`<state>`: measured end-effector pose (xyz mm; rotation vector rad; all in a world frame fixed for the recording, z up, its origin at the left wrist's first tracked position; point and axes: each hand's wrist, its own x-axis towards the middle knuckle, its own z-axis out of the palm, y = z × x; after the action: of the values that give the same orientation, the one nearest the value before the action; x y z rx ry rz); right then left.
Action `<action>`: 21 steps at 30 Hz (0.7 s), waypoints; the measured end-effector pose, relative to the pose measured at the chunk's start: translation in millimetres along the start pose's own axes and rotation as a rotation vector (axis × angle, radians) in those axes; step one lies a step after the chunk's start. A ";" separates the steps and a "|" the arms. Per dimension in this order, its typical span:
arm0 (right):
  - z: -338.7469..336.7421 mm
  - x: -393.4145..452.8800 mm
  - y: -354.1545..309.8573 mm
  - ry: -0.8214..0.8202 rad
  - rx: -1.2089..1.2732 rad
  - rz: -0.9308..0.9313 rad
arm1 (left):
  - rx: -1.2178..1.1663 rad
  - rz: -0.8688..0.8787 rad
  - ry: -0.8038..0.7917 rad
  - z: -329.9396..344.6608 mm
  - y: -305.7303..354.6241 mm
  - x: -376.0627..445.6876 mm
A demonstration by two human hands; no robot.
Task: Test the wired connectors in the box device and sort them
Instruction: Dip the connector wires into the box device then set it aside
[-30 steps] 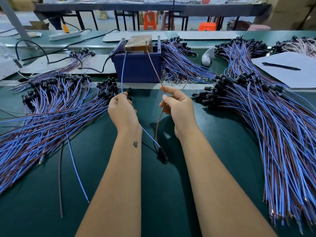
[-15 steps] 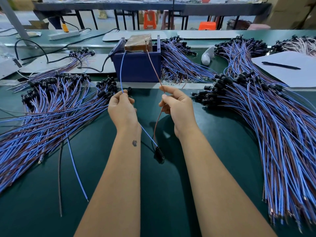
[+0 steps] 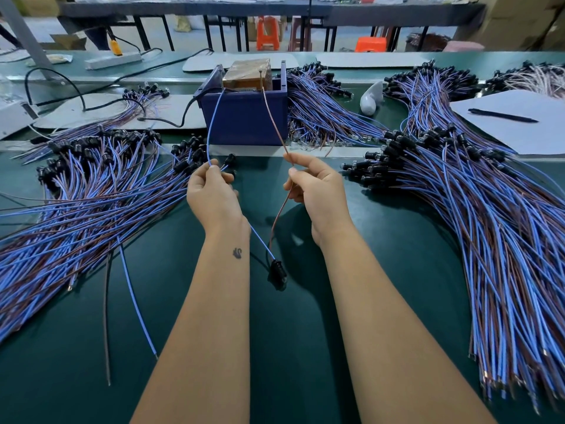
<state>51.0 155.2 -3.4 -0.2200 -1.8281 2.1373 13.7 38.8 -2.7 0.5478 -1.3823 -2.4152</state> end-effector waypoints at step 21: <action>6.8 1.2 6.7 0.011 -0.250 -0.005 | 0.028 0.008 -0.024 0.2 -0.3 0.5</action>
<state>46.7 148.4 -8.7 -0.2826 -2.0844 1.8965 13.1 38.8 -3.0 0.5203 -1.4277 -2.4070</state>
